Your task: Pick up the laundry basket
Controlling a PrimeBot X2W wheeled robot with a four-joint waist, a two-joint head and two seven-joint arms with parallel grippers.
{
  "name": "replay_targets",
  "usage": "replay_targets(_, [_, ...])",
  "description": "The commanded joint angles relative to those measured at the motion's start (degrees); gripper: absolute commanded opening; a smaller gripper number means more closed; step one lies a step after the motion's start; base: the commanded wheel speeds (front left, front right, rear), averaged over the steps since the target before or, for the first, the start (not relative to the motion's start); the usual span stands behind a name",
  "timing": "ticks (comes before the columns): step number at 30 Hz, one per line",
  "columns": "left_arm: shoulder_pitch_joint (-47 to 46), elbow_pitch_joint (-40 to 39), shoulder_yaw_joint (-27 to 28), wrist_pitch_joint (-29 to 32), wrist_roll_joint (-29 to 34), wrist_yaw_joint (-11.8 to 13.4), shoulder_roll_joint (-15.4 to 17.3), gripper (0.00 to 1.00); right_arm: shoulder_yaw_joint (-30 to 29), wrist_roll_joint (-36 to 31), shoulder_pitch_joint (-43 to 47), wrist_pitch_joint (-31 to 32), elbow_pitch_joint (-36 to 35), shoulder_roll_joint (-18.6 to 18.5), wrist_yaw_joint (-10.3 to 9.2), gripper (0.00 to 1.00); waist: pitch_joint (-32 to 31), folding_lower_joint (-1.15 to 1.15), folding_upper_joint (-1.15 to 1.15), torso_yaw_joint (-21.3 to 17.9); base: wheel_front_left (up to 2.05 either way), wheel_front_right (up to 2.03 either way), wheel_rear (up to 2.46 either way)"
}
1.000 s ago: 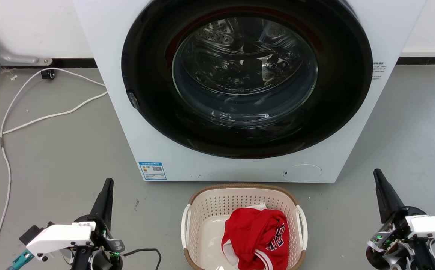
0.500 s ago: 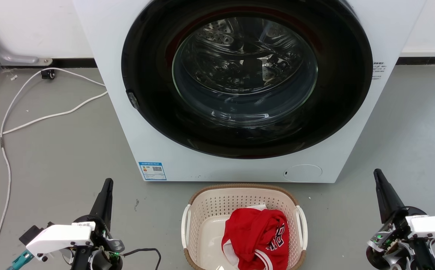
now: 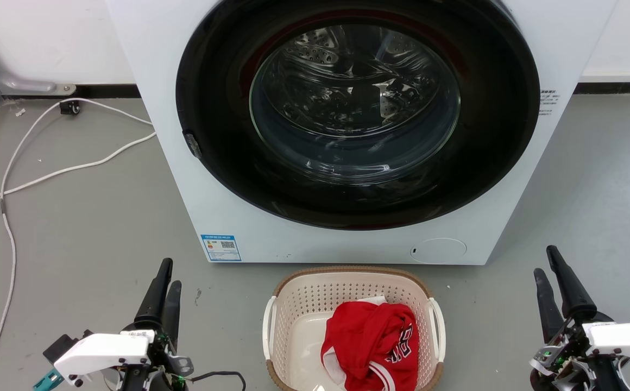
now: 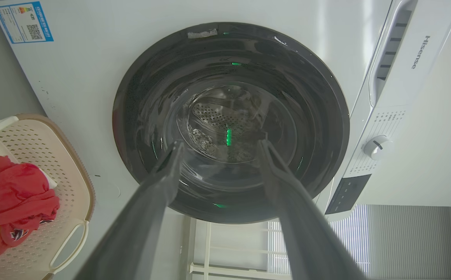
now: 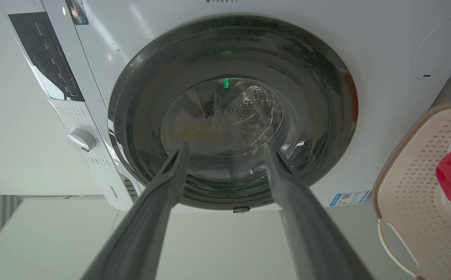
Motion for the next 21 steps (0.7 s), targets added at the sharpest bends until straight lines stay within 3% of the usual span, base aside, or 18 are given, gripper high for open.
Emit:
replay_targets(1, [-1.7,-1.5,-0.7,-0.7,1.1,0.0,0.2,1.0,0.3,-1.4,-0.6,-0.9,-1.7,-0.3,0.08,1.0,0.0,0.0,0.0,0.0,0.0,0.0,0.0])
replay_targets(21, [-2.1,-4.7,-5.5,-5.4,23.0,0.5,0.0,1.0,0.7,-29.8,1.2,-4.0,-7.5,0.0,0.1,1.0,-0.2,0.0,0.0,0.2,0.0,0.0,0.0])
